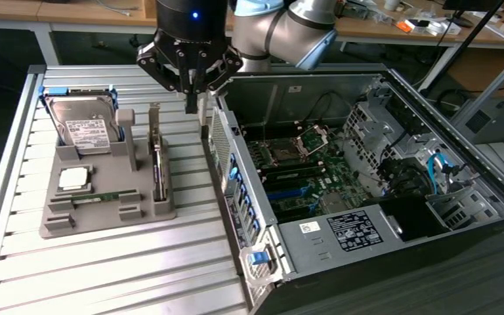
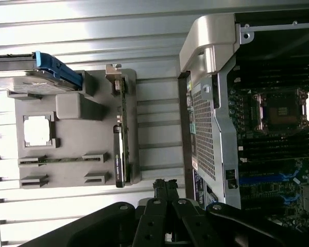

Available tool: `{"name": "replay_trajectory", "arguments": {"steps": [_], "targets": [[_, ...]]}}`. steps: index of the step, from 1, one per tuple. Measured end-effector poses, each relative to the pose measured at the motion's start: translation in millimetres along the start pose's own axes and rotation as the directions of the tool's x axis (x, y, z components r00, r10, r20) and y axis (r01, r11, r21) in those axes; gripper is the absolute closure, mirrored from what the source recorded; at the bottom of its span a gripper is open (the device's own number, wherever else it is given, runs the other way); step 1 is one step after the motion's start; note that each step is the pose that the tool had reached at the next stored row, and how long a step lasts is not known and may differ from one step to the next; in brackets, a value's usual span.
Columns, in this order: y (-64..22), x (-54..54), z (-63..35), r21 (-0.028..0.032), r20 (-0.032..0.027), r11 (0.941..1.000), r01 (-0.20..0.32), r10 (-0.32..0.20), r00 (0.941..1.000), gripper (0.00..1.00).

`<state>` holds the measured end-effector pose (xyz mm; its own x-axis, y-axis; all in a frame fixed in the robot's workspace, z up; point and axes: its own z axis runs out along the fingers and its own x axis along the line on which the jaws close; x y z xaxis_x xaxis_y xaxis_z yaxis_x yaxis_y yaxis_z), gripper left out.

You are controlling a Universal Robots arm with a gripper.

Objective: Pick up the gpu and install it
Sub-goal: 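Reach for the gpu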

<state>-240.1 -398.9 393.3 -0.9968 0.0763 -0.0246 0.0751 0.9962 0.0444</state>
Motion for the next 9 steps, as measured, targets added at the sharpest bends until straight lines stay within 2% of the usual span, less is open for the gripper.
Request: {"name": "replay_trajectory", "arguments": {"steps": [9], "targets": [[-0.5, 7.3, -0.2, 0.0000, 0.0000, 1.0000, 0.000, 0.000, 1.0000, 0.89]]}}
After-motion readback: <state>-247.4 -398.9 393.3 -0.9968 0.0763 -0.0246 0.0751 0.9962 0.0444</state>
